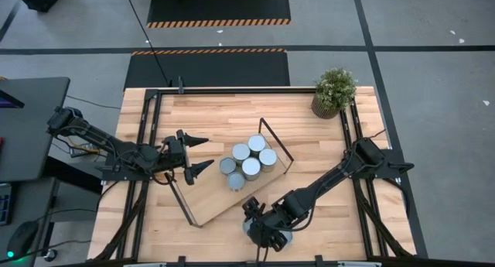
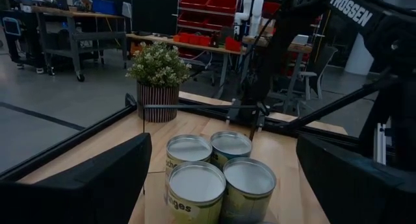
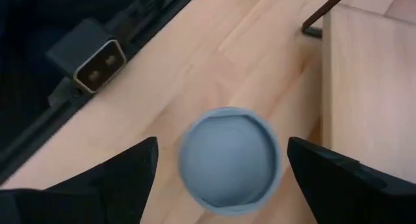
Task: Pick and place cans onto a shelf
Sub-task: Put the small canned mixed vegetables on the shelf
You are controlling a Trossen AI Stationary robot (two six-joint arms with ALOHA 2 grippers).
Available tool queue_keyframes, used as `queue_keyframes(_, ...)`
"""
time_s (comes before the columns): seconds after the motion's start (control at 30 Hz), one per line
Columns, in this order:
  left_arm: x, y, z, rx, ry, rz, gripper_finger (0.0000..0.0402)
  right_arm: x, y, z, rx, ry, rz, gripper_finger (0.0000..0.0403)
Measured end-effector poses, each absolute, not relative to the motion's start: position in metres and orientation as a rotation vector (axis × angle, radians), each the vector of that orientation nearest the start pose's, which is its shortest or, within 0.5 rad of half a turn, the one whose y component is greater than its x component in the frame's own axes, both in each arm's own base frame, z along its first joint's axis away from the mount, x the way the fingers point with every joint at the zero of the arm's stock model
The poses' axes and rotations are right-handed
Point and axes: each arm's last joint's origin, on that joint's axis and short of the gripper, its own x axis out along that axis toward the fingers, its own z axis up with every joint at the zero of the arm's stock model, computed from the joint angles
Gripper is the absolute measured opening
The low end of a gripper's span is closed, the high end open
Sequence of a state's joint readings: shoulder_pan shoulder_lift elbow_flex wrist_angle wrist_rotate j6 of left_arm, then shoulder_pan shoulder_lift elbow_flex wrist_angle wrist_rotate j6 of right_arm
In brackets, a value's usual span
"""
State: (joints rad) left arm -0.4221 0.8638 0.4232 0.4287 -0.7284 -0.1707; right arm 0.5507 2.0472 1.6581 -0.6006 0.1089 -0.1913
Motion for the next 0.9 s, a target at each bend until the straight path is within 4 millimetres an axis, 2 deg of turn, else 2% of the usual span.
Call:
queue_keyframes(0.2,0.177,-0.058,0.253,-0.162,-0.016,0.306,0.0389,0.385,0.221,0.220,-0.552,0.886,0.520,0.0352)
queue_keyframes(0.37,0.177,-0.058,0.253,-0.162,-0.016,0.306,0.0389,0.390,0.216,0.215,-0.482,0.907,0.569,0.0369)
queue_keyframes(0.57,0.177,-0.058,0.253,-0.162,-0.014,0.307,0.0389,0.391,0.218,0.207,-0.538,0.898,0.557,0.0385)
queue_keyframes(0.9,0.177,-0.058,0.252,-0.159,-0.010,0.307,0.0389,0.391,0.215,0.204,-0.549,0.917,0.561,0.0384)
